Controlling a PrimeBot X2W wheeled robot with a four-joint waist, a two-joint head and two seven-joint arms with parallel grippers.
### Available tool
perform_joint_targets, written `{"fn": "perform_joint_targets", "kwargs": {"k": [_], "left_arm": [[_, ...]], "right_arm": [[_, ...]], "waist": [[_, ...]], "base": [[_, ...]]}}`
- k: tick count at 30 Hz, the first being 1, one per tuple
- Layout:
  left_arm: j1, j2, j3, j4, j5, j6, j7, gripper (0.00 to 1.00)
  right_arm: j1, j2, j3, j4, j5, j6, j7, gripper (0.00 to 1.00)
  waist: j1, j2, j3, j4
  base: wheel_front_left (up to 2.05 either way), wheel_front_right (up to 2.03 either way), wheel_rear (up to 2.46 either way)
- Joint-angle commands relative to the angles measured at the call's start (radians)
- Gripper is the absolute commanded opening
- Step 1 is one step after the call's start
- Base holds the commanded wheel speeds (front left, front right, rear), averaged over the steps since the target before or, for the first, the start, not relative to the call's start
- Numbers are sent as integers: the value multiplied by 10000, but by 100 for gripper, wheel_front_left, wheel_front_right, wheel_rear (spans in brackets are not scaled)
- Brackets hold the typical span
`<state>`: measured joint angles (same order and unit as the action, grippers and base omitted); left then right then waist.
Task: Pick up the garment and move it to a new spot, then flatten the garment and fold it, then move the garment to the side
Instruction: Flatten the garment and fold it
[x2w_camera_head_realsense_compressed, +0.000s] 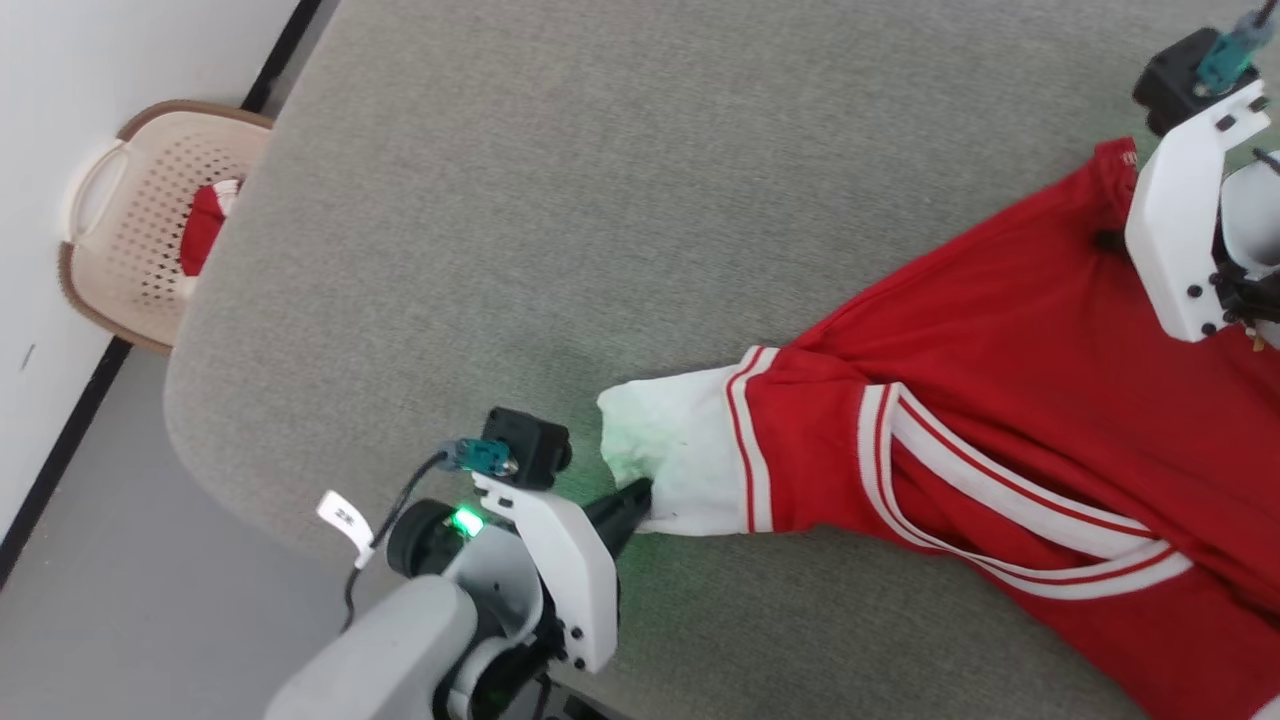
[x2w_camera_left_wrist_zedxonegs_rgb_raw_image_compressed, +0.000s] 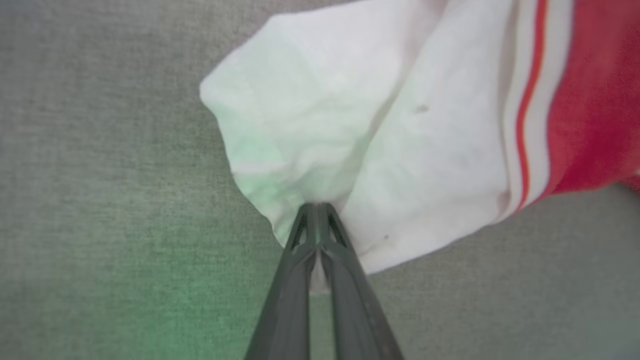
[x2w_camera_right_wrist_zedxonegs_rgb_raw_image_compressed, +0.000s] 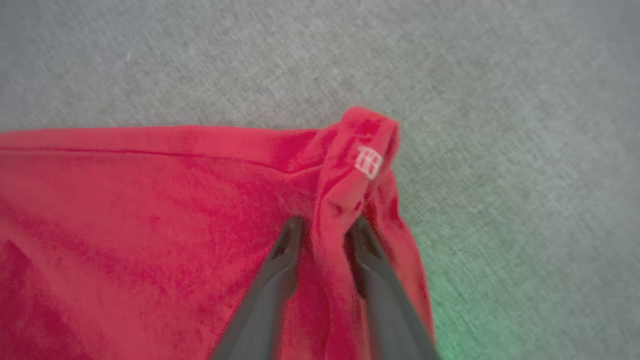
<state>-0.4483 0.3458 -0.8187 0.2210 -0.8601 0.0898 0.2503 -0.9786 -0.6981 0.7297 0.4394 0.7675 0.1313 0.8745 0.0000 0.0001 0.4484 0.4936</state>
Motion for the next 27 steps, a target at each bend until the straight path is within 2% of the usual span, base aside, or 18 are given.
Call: {"fn": "perform_joint_targets", "kwargs": {"k": [1, 7, 16, 21, 27], "left_arm": [[-227, 84, 62, 188, 52, -15, 20, 0], [-1038, 754, 571, 88, 126, 68, 254, 0], [-2803, 2537, 1617, -772, 112, 452, 1639, 0], [-3976, 3288, 2013, -912, 182, 488, 2548, 0], [-5320, 3658, 2186, -728, 280, 271, 3338, 0]], "right_arm": [[520, -117, 293, 633, 76, -12, -9, 0], [-565, -221, -75, 93, 379, -15, -1179, 0], [-978, -529, -678, -718, 721, -17, -2146, 0], [-924, -618, -1172, -1066, 811, -23, -2313, 0], [-718, -621, -1804, -1760, 930, -29, -2038, 0]], "waist": [[0, -1, -69, -169], [0, -1, -440, -903], [0, -1, -1295, -2253], [0, -1, -1836, -2934], [0, -1, -2348, -3528]], "base": [[0, 0, 0], [0, 0, 0], [0, 0, 0], [0, 0, 0], [0, 0, 0]]}}
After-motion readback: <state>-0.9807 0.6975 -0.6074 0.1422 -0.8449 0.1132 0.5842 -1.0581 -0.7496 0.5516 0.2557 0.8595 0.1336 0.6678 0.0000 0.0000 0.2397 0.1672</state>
